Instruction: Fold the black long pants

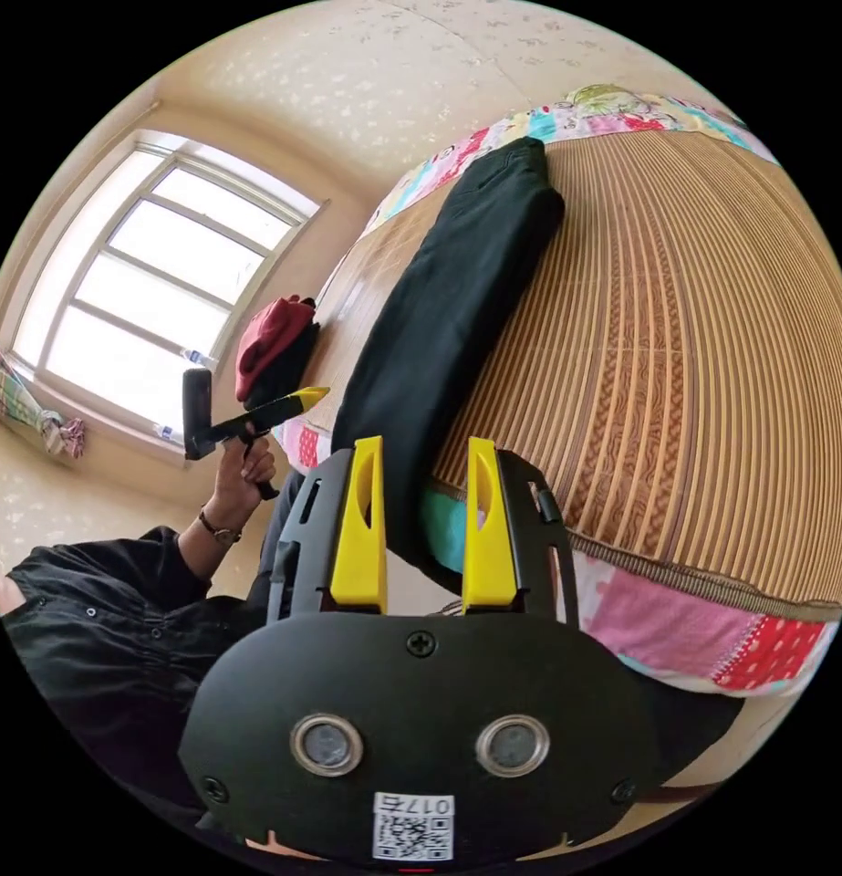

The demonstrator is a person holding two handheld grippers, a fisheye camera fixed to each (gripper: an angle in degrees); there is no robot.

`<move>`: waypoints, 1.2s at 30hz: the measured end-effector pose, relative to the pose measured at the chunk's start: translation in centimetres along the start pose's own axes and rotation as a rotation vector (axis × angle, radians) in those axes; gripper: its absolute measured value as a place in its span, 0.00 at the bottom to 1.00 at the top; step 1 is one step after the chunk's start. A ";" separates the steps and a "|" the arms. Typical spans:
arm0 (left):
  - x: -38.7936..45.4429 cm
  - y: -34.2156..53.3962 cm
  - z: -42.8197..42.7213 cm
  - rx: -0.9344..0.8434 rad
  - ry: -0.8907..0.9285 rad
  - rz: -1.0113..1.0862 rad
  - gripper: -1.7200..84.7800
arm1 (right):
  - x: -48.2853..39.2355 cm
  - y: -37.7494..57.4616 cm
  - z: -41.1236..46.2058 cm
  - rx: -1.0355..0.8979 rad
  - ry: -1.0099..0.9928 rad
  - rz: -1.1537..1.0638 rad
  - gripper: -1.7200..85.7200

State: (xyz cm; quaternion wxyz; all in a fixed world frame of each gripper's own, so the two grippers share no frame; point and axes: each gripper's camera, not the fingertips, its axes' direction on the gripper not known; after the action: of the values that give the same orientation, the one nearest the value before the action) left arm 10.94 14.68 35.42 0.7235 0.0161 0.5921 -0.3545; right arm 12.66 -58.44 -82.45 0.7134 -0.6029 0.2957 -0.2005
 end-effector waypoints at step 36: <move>9.5 2.6 8.0 -0.185 -0.033 -0.037 0.16 | -2.4 0.0 4.1 -0.072 -0.114 0.158 0.09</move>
State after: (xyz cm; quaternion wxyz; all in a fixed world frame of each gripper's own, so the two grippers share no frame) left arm 19.56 8.36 28.52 0.7251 -0.0675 0.6104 -0.3116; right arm 13.58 -53.90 -81.59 0.7206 -0.6131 0.3085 -0.0983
